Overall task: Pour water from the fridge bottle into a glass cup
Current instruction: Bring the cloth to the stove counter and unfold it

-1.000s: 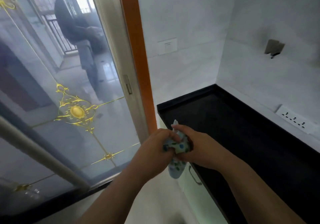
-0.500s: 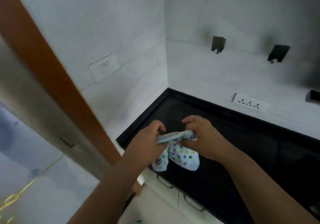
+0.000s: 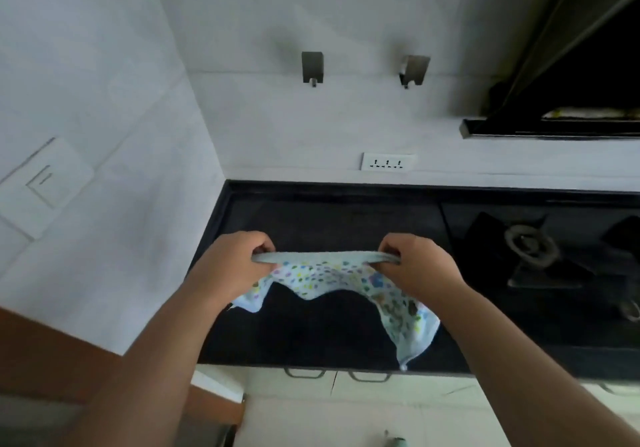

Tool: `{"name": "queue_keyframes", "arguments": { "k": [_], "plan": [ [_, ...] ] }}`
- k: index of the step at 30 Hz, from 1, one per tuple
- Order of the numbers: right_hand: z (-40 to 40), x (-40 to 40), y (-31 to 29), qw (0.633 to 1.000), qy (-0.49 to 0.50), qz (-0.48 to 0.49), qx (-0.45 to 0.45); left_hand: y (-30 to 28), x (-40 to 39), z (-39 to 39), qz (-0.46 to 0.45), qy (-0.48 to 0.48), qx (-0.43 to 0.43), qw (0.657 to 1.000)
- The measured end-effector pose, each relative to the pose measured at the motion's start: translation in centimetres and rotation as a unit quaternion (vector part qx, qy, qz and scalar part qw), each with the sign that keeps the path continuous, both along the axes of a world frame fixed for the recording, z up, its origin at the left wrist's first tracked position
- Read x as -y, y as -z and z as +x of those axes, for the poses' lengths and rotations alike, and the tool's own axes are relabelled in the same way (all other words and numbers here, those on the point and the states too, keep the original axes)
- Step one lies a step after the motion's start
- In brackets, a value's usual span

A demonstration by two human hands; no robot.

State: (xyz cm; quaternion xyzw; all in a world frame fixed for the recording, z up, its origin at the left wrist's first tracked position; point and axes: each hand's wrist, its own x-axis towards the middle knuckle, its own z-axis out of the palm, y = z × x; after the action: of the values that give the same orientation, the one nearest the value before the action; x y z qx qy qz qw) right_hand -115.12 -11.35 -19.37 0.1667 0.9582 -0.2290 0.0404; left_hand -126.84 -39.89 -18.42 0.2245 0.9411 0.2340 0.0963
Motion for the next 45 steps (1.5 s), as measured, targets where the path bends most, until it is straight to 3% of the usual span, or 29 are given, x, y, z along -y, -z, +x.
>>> {"name": "queue_keyframes", "arguments": {
  "k": [4,10,13,17,19,25,30,32,36,39,41,45],
  "plan": [
    [1.5,-1.6,1.0,0.991,-0.039,0.022,0.127,1.1,0.5,-0.1,-0.052,0.017,0.032,0.998],
    [0.2,-3.8,0.0,0.979,-0.064,0.036,0.191,0.9,-1.2,-1.3,-0.053,-0.025,0.090,0.994],
    [-4.1,-5.2,-0.3,0.981,-0.057,0.091,0.161,1.3,-2.9,-5.6,-0.088,-0.035,0.078,0.992],
    [-9.4,-5.5,2.6,0.995,0.033,0.085,0.046,5.5,-5.1,-9.1,-0.220,-0.057,-0.047,0.973],
    [-10.3,-4.5,5.5,0.996,0.029,0.077,0.033,8.6,-5.9,-8.7,-0.209,-0.066,-0.066,0.974],
    [-8.4,-2.0,16.6,0.987,-0.028,-0.049,0.148,19.6,-8.3,-3.9,-0.157,0.012,0.104,0.982],
    [-6.1,-2.5,24.8,0.955,-0.110,0.020,0.275,26.5,-7.4,-1.0,-0.181,0.016,0.178,0.967],
    [-4.5,-2.1,25.2,0.960,-0.095,0.039,0.261,27.4,-6.4,0.8,-0.197,0.014,0.132,0.971],
    [-4.9,-1.4,23.7,0.985,-0.050,0.083,0.145,27.1,-5.9,1.4,-0.174,-0.048,0.009,0.984],
    [-7.4,-1.2,24.2,0.995,-0.013,0.046,0.090,28.1,-7.6,-0.8,-0.144,-0.066,0.027,0.987],
    [-8.7,-0.8,25.8,0.993,-0.018,0.025,0.116,29.1,-9.3,-2.1,-0.141,-0.071,0.057,0.986],
    [-8.7,0.4,28.9,0.989,-0.029,0.089,0.112,31.5,-11.0,-2.1,-0.158,-0.100,0.017,0.982]
  ]
}}
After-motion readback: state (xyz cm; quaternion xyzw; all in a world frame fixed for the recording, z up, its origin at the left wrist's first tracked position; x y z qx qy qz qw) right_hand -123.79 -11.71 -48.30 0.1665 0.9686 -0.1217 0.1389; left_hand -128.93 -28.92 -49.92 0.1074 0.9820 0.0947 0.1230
